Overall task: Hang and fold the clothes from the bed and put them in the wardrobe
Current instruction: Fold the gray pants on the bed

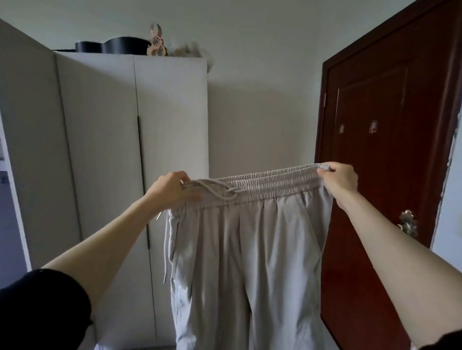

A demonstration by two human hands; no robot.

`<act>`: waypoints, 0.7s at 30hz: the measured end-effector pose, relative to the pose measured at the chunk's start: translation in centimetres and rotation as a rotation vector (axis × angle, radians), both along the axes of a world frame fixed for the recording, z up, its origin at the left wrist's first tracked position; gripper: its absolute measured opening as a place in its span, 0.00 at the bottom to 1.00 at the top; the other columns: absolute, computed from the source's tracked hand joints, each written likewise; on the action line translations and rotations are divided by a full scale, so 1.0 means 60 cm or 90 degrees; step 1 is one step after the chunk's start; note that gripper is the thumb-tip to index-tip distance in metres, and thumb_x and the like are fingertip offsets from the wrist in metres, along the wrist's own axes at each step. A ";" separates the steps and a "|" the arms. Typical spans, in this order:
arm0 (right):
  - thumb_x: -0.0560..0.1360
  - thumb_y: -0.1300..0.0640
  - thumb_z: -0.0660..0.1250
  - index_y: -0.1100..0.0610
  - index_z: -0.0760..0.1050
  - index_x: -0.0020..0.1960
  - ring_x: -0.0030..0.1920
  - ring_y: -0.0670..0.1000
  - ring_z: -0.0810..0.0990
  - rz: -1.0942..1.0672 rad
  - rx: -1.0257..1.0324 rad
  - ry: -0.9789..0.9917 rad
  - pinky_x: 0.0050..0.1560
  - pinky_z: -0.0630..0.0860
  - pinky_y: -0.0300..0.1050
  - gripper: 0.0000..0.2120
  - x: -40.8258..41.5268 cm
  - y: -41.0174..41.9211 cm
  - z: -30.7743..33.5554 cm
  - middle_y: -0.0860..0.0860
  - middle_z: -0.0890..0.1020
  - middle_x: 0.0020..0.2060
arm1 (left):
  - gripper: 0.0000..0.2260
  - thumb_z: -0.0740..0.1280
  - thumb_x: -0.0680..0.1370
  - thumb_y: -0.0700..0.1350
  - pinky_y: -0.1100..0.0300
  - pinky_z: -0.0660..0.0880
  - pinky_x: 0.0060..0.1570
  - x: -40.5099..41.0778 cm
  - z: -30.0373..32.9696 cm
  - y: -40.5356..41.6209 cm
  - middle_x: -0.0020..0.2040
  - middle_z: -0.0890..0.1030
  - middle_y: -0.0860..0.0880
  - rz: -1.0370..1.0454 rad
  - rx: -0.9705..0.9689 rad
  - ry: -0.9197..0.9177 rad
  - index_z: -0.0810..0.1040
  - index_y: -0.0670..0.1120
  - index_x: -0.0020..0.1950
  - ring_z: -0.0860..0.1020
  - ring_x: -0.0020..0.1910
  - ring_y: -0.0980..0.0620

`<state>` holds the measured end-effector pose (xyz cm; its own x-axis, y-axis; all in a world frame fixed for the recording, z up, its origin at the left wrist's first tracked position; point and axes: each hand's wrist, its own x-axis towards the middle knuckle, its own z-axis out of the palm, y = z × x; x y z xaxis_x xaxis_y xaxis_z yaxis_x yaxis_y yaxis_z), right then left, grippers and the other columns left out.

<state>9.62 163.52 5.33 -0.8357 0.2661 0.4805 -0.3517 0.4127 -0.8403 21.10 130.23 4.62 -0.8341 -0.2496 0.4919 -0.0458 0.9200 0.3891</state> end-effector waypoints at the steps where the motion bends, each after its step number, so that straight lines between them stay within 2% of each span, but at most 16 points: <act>1: 0.76 0.58 0.66 0.57 0.80 0.56 0.51 0.54 0.79 0.003 0.007 -0.003 0.55 0.76 0.51 0.10 0.002 0.005 -0.010 0.54 0.82 0.51 | 0.18 0.75 0.69 0.55 0.57 0.68 0.41 0.001 -0.010 0.002 0.43 0.76 0.49 0.000 -0.014 0.004 0.74 0.48 0.51 0.75 0.44 0.45; 3: 0.76 0.57 0.66 0.58 0.80 0.55 0.51 0.55 0.79 0.000 0.016 -0.008 0.56 0.75 0.51 0.10 0.007 0.012 -0.025 0.54 0.82 0.50 | 0.17 0.74 0.71 0.53 0.56 0.68 0.39 0.004 -0.032 0.012 0.42 0.76 0.50 -0.018 -0.030 0.020 0.70 0.47 0.50 0.74 0.40 0.45; 6: 0.76 0.57 0.66 0.63 0.78 0.48 0.42 0.54 0.76 -0.009 0.031 -0.015 0.45 0.74 0.49 0.09 0.012 0.021 -0.033 0.53 0.78 0.39 | 0.12 0.70 0.75 0.49 0.56 0.66 0.36 0.011 -0.066 0.028 0.38 0.78 0.49 -0.078 -0.074 0.044 0.67 0.48 0.47 0.74 0.36 0.44; 8: 0.75 0.57 0.66 0.63 0.73 0.39 0.37 0.53 0.71 -0.019 0.046 -0.012 0.37 0.69 0.46 0.10 0.016 0.023 -0.029 0.52 0.72 0.33 | 0.04 0.66 0.76 0.43 0.56 0.66 0.40 0.015 -0.088 0.034 0.41 0.80 0.48 -0.106 -0.152 0.043 0.72 0.48 0.49 0.77 0.41 0.42; 9: 0.75 0.57 0.66 0.62 0.72 0.38 0.37 0.53 0.70 -0.023 0.054 -0.008 0.37 0.66 0.45 0.10 0.019 0.022 -0.025 0.52 0.71 0.33 | 0.07 0.63 0.76 0.41 0.56 0.66 0.45 0.018 -0.099 0.038 0.46 0.81 0.49 -0.114 -0.199 0.025 0.75 0.50 0.52 0.78 0.47 0.43; 11: 0.75 0.57 0.65 0.62 0.72 0.37 0.37 0.52 0.70 -0.031 0.074 0.000 0.37 0.65 0.43 0.11 0.025 0.017 -0.013 0.51 0.72 0.34 | 0.14 0.61 0.76 0.41 0.57 0.61 0.54 0.022 -0.116 0.044 0.57 0.78 0.54 -0.123 -0.268 -0.074 0.78 0.55 0.57 0.75 0.56 0.49; 12: 0.75 0.56 0.65 0.59 0.69 0.33 0.36 0.52 0.70 -0.035 0.091 0.006 0.36 0.64 0.43 0.14 0.029 0.013 -0.008 0.50 0.71 0.32 | 0.14 0.61 0.77 0.44 0.57 0.58 0.55 0.023 -0.122 0.045 0.59 0.76 0.56 -0.124 -0.275 -0.132 0.77 0.56 0.59 0.74 0.58 0.52; 14: 0.75 0.56 0.64 0.55 0.59 0.30 0.35 0.53 0.69 -0.052 0.138 0.021 0.34 0.62 0.44 0.19 0.035 0.002 -0.001 0.49 0.68 0.29 | 0.13 0.63 0.77 0.55 0.56 0.55 0.54 0.027 -0.135 0.046 0.60 0.75 0.58 -0.133 -0.272 -0.257 0.77 0.56 0.60 0.72 0.59 0.54; 16: 0.75 0.56 0.64 0.55 0.58 0.30 0.35 0.54 0.70 -0.063 0.168 0.034 0.34 0.63 0.45 0.20 0.039 -0.008 0.001 0.49 0.67 0.29 | 0.23 0.61 0.74 0.66 0.55 0.56 0.54 0.029 -0.148 0.047 0.58 0.76 0.56 -0.143 -0.210 -0.344 0.77 0.52 0.59 0.73 0.58 0.54; 18: 0.76 0.56 0.64 0.56 0.63 0.31 0.37 0.54 0.71 -0.061 0.176 0.041 0.36 0.67 0.46 0.17 0.043 -0.016 0.002 0.50 0.70 0.31 | 0.30 0.55 0.72 0.70 0.54 0.62 0.57 0.029 -0.158 0.053 0.54 0.78 0.51 -0.146 -0.097 -0.351 0.79 0.47 0.56 0.75 0.55 0.50; 19: 0.76 0.56 0.64 0.57 0.64 0.31 0.37 0.54 0.71 -0.062 0.178 0.044 0.37 0.68 0.47 0.17 0.043 -0.018 0.003 0.50 0.70 0.31 | 0.30 0.54 0.73 0.69 0.54 0.65 0.56 0.027 -0.163 0.056 0.51 0.79 0.48 -0.146 -0.041 -0.333 0.79 0.44 0.51 0.76 0.51 0.48; 21: 0.76 0.55 0.64 0.56 0.60 0.30 0.36 0.54 0.70 -0.071 0.177 0.059 0.36 0.65 0.46 0.19 0.044 -0.017 0.005 0.49 0.67 0.29 | 0.24 0.56 0.79 0.59 0.59 0.70 0.47 0.024 -0.171 0.062 0.40 0.78 0.45 -0.151 0.032 -0.263 0.76 0.41 0.39 0.74 0.38 0.49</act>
